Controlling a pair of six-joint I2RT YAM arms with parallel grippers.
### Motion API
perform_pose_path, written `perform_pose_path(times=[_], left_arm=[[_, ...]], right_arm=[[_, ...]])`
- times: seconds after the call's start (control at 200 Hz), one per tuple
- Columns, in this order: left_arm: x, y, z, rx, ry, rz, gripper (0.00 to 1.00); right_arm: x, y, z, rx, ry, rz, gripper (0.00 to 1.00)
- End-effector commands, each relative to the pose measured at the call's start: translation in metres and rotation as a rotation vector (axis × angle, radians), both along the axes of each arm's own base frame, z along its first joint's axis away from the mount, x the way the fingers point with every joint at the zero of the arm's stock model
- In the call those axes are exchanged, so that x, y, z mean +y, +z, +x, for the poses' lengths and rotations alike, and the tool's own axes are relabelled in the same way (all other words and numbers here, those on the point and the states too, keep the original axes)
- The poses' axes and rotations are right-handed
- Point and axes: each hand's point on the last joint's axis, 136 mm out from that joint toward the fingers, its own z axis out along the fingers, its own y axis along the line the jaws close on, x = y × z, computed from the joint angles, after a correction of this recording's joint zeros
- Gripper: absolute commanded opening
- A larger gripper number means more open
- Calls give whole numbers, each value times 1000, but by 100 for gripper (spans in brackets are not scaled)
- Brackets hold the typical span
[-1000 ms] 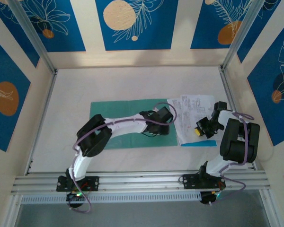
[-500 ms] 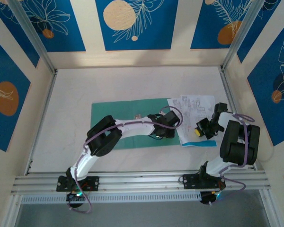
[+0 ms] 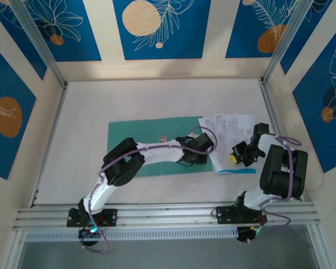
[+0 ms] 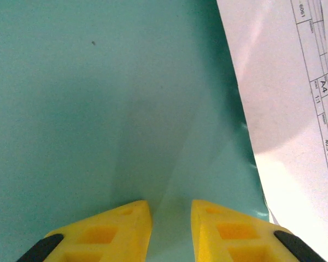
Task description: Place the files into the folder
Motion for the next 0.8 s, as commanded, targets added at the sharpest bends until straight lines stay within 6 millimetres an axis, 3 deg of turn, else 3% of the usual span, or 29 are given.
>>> perform_pose_path(times=[0.0,0.265,0.51,0.795], left_arm=[[47,-33,-17,61,34,184,27],[55,-37,-37,92,31,167,26],[32,-43,-46,124,2,128,26],[14,-46,-42,136,10,89,26]], right_arm=[[-1,-18,-30,136,-5,-8,8],[-4,-18,-35,132,-29,-9,8],[3,-23,-39,142,-40,21,8],[8,-26,-44,152,-35,30,8]])
